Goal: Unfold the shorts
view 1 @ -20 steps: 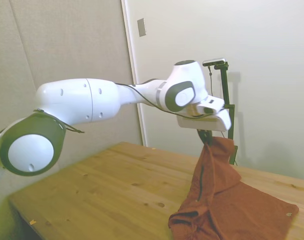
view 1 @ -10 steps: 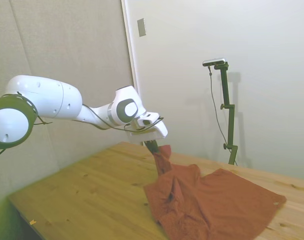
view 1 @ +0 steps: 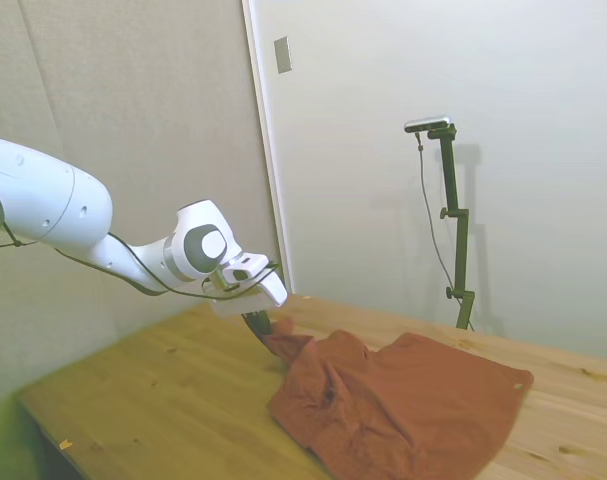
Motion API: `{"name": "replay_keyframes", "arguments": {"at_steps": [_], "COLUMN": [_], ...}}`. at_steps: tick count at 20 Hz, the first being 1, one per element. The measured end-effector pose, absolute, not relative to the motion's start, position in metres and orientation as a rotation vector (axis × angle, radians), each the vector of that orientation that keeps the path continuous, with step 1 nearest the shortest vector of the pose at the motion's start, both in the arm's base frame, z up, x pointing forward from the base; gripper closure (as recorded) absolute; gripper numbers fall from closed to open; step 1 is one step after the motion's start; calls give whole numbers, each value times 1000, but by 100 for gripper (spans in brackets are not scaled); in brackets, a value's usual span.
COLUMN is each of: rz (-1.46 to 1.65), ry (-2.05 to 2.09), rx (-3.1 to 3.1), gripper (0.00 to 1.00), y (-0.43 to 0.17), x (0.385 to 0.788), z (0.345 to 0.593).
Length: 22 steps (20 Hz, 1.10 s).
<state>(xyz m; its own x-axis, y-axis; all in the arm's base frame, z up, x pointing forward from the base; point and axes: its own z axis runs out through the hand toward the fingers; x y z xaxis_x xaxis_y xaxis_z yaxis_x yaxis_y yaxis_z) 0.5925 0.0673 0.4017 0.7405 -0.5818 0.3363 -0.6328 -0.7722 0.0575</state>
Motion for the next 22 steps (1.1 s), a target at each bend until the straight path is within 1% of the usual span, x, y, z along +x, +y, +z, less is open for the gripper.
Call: {"name": "replay_keyframes", "arguments": {"at_steps": [5, 9, 11, 13, 15, 19, 22], "rz": [489, 534, 537, 519, 487, 407, 381], "ry": [-1024, -1074, -1111, -1146, -1174, -1215, -1226], "rx": [2764, 2759, 2746, 2725, 2700, 2653, 2617], "gripper": [0, 0, 0, 0, 0, 0, 0], "y": [64, 51, 42, 29, 16, -12, -28], "x": [590, 576, 560, 542, 526, 512, 509], "z": [417, 448, 465, 476, 474, 448, 434]}}
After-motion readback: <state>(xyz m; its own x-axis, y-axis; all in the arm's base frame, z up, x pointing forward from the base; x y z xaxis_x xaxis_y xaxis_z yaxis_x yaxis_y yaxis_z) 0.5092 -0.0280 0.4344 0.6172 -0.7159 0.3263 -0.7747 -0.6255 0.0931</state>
